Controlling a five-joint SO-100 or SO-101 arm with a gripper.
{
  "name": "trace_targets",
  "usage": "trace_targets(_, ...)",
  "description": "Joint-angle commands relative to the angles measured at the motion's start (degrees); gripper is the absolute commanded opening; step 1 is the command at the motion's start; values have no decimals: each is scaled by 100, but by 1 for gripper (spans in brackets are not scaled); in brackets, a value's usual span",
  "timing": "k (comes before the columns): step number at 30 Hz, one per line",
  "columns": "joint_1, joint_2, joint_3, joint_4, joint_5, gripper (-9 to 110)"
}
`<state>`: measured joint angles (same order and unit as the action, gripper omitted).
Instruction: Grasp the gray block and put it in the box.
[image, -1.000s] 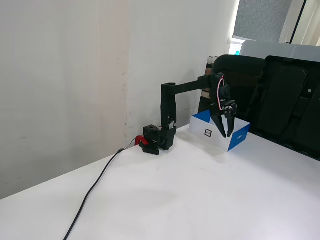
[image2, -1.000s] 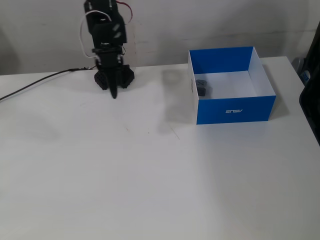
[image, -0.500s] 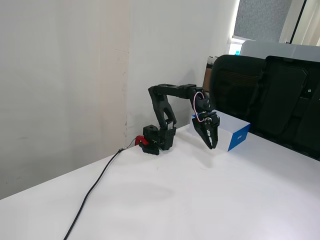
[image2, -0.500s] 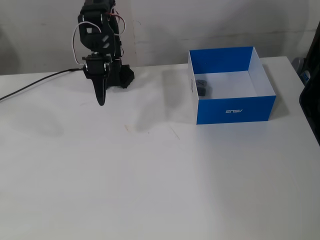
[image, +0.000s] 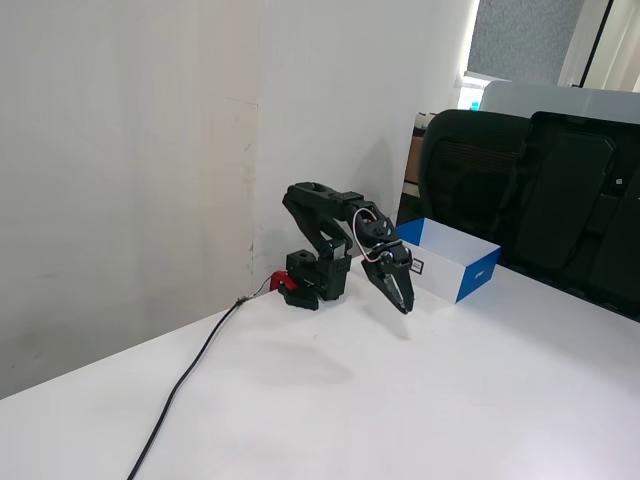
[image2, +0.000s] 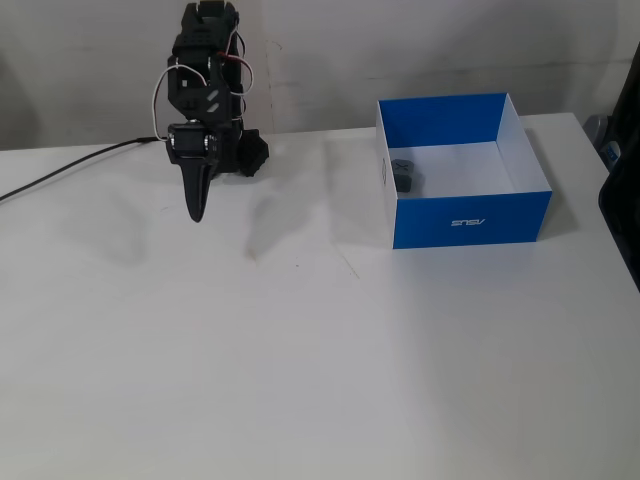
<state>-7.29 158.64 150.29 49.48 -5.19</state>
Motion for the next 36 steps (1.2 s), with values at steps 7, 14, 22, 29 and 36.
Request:
trace_targets(7,0,1828,958,-229,-193,0)
trace_targets(14,18,2795,1477,-26,-220,0)
trace_targets(22,-26,3577,1934,422,-255,0)
trace_targets(29,44,3577,2171,853,-220,1)
trace_targets(36,70,3586,2382,1081,-167,1)
